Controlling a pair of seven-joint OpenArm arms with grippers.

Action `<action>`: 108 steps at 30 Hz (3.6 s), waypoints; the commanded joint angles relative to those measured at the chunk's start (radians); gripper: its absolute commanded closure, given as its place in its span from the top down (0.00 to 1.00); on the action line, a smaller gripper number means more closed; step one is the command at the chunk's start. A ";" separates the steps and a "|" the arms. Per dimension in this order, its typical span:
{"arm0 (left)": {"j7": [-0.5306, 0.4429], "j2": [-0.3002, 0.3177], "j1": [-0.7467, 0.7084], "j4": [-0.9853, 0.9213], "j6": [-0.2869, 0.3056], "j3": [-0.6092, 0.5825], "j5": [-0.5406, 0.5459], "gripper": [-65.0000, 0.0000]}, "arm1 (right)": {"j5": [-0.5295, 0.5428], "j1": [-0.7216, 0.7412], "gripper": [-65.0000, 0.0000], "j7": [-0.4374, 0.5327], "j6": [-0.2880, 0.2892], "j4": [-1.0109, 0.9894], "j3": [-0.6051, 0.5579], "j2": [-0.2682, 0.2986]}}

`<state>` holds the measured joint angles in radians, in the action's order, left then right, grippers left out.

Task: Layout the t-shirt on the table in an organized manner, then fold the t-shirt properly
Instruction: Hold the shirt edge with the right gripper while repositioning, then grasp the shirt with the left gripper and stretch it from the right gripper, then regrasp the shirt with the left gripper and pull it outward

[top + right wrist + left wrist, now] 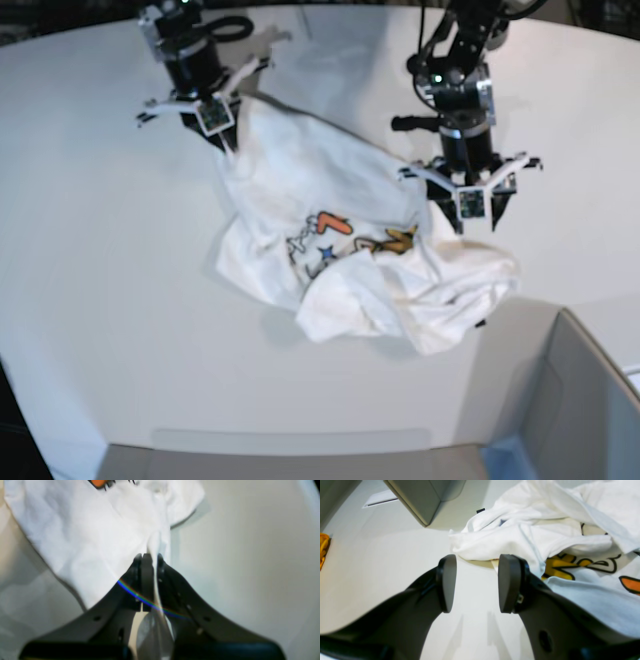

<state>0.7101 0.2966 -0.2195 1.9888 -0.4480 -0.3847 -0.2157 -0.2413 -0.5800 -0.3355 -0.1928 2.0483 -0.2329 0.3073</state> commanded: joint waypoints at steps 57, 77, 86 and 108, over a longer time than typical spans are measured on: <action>0.018 -0.121 0.282 -0.532 0.259 0.378 0.003 0.03 | -0.069 -0.018 0.00 -0.069 -0.003 -0.005 0.071 0.019; 0.064 -0.072 0.090 -0.282 0.257 0.455 0.284 0.42 | -0.046 0.013 0.00 -0.070 0.003 -0.022 0.066 0.023; 0.239 0.080 0.090 -0.204 0.255 0.238 0.284 0.42 | -0.046 0.028 0.00 -0.070 0.003 -0.064 0.066 0.022; -0.020 -0.017 -0.056 -0.084 0.179 0.330 0.293 0.51 | -0.046 0.050 0.00 -0.070 0.005 -0.091 0.065 0.017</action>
<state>0.7128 0.2707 -0.2817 1.8866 -0.2619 -0.0586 0.0914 -0.2768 -0.5316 -0.4282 -0.1802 1.9392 -0.1692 0.3183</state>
